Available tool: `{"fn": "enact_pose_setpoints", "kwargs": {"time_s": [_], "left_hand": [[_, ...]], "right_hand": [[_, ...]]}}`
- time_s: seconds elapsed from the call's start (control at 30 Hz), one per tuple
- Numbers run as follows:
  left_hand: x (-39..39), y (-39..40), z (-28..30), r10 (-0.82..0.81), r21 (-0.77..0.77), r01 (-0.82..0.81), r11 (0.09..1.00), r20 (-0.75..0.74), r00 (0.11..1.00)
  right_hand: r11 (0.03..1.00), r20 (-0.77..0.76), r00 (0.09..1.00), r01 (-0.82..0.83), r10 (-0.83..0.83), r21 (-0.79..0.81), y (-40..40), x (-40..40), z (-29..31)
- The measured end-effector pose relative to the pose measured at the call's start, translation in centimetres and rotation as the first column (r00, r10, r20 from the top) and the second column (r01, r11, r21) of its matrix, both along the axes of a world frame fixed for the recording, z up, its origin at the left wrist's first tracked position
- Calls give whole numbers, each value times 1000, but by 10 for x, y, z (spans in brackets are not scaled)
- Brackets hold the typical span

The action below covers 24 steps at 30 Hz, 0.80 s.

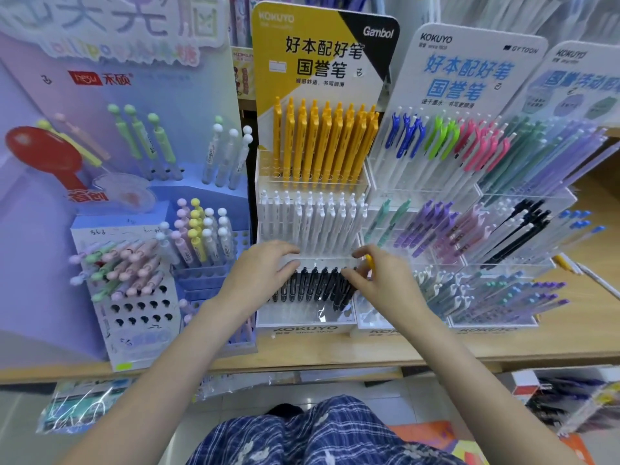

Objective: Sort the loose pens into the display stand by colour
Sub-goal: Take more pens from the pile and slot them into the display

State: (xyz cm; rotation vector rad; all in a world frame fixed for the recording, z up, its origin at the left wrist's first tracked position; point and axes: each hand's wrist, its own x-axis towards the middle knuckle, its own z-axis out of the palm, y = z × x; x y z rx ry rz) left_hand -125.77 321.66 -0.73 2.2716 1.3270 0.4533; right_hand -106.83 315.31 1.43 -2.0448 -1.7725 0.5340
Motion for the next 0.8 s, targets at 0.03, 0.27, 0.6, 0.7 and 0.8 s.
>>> {"fn": "enact_pose_setpoints", "kwargs": {"time_s": [0.03,0.27,0.6,0.7,0.8], "left_hand": [[3,-3,9,24,-17,-23,1000,112,993],[29,-11,61,14,-217,147,965,603,798],[-20,20,77,270,-301,-29,953,802,533],[-17,28,74,244,-250,-75,965,764,598],[-16,42,69,235,-57,-248,967,581,779]], "right_hand": [[998,51,998,-48,47,31,3,0,10],[940,110,942,-327,317,92,25,-20,41],[978,-687,715,16,133,207,39,12,104],[950,-760,616,57,209,307,58,-4,117],[921,-621,749,38,231,388,85,-23,132]]}}
